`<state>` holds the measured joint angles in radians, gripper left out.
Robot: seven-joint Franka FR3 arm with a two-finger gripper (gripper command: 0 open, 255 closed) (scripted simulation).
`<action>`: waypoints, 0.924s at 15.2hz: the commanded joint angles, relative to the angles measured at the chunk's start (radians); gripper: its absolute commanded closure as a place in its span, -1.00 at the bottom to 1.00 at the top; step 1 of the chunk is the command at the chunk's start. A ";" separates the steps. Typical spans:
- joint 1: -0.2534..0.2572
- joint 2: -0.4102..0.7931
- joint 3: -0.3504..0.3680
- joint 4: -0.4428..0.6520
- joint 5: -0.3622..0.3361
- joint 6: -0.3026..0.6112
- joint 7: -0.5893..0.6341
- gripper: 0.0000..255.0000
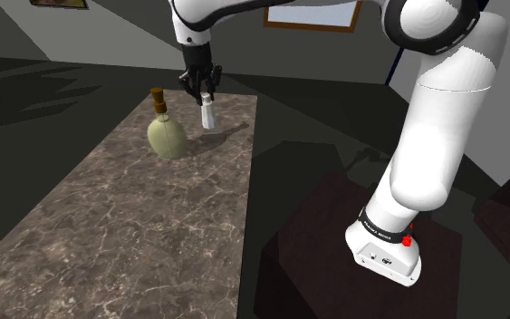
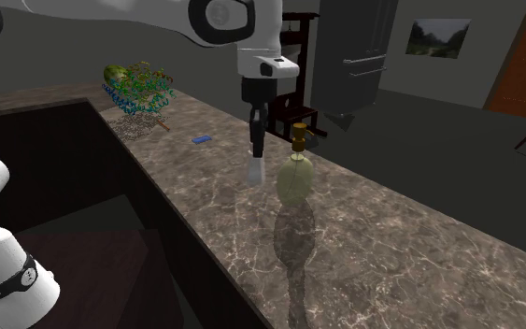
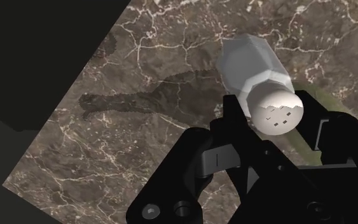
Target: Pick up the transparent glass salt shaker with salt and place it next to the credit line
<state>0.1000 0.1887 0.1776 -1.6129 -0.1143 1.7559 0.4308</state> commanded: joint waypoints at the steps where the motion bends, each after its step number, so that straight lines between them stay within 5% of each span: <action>1: 0.001 0.000 0.000 0.028 0.001 -0.028 -0.002 1.00; 6: 0.003 0.003 0.001 0.088 0.001 -0.085 -0.006 1.00; 14: 0.095 -0.078 0.073 -0.016 0.015 -0.075 0.161 1.00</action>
<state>0.1842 0.1174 0.2422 -1.6280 -0.1005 1.6880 0.5708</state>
